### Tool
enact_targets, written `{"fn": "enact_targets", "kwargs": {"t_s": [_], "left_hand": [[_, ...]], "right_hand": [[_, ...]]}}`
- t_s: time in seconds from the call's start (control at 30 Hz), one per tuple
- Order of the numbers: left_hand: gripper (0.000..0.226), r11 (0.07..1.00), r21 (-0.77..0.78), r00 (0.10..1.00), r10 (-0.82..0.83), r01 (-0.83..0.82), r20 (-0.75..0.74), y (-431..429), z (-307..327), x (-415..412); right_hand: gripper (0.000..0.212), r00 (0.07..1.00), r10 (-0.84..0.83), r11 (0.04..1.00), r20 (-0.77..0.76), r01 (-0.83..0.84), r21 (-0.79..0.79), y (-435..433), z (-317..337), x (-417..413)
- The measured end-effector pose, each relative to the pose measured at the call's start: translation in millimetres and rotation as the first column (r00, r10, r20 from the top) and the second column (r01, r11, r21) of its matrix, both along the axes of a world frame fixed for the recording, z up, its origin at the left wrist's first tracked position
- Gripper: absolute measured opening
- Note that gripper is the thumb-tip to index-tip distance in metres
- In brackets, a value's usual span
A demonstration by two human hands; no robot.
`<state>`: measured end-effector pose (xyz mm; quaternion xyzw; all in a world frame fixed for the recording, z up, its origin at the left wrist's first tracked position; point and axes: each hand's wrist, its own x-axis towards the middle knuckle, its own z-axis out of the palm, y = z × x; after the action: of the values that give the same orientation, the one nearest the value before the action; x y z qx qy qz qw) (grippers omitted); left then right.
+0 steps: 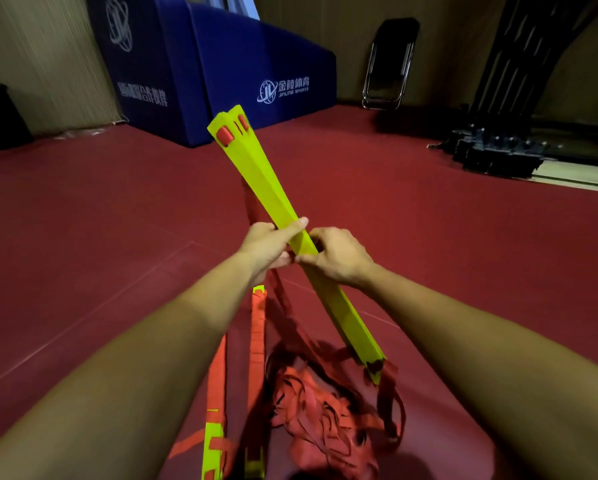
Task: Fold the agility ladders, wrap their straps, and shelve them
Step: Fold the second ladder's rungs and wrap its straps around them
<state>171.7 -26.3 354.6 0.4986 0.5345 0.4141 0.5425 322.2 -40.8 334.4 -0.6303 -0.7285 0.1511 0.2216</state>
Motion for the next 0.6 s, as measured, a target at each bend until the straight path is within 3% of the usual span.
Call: {"fn": "enact_targets", "kwargs": {"t_s": [0.13, 0.27, 0.33, 0.43, 0.53, 0.6], "left_hand": [[0.023, 0.997, 0.029, 0.998, 0.066, -0.066, 0.008, 9, -1, 1], [0.021, 0.997, 0.044, 0.996, 0.073, -0.071, -0.056, 9, -2, 0], [0.027, 0.990, 0.055, 0.990, 0.134, -0.131, -0.042, 9, -3, -4], [0.016, 0.985, 0.047, 0.986, 0.165, -0.165, 0.018, 10, -2, -14], [0.010, 0.986, 0.056, 0.985, 0.154, -0.158, 0.080, 10, 2, -23], [0.015, 0.988, 0.055, 0.983, 0.139, -0.147, 0.123, 10, 4, -26]], "right_hand": [[0.030, 0.994, -0.085, 0.993, 0.068, 0.079, 0.083, -4, 5, -10], [0.040, 0.987, -0.109, 0.989, 0.117, 0.096, 0.112, -10, 4, -19], [0.042, 0.998, -0.054, 0.994, 0.011, 0.053, 0.092, -10, 3, -19], [0.044, 0.977, 0.134, 0.990, -0.164, -0.140, -0.026, -8, 2, -10], [0.054, 0.905, 0.229, 0.921, -0.358, -0.320, -0.221, -16, 10, -3], [0.064, 0.877, 0.262, 0.879, -0.403, -0.389, -0.276, -19, 12, 0]]}}
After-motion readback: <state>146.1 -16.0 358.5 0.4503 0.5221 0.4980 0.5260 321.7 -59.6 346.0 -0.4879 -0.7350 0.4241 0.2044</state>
